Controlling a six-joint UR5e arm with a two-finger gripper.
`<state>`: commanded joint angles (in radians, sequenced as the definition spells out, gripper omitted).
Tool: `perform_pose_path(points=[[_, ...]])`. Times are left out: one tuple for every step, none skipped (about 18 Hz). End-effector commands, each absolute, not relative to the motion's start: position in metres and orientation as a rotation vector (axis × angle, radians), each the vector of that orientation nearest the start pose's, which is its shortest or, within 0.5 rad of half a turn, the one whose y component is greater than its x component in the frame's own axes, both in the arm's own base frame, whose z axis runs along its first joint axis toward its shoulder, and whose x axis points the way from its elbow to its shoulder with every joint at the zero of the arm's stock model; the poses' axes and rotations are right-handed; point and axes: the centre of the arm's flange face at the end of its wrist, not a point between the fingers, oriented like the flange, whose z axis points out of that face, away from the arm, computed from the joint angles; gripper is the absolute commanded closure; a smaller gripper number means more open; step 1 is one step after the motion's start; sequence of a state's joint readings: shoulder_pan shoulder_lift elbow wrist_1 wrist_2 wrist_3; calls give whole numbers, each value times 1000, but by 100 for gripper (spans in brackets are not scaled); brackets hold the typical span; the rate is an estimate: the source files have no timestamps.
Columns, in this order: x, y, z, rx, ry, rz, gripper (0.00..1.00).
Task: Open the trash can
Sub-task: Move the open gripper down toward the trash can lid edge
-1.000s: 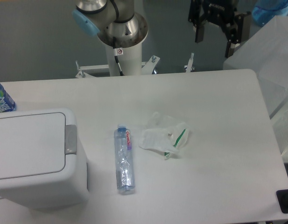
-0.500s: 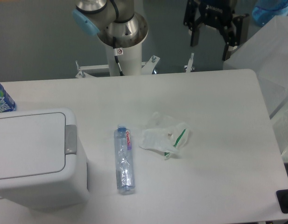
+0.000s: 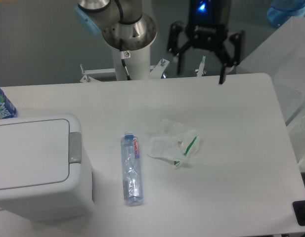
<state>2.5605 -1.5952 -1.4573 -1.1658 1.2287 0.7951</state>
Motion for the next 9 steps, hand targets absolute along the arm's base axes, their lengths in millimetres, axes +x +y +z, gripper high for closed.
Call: perform_pose_path(points=[[-346,441,585,-2557,-180,192,0],[-339,452,580,-2556,-215,155,0],[-329,464,574,-2559,-235,119,0],[-319,475,570,-2558,-248,92,0],[-313,485,566,-2551,-275,69,0],[-305,495,564,-2535,-315,50,0],[-299,506,562,-2509,-367,32,0],[-295,516,559,-2480,-418,18,0],[-290,526,556,-2457,-448,5,0]])
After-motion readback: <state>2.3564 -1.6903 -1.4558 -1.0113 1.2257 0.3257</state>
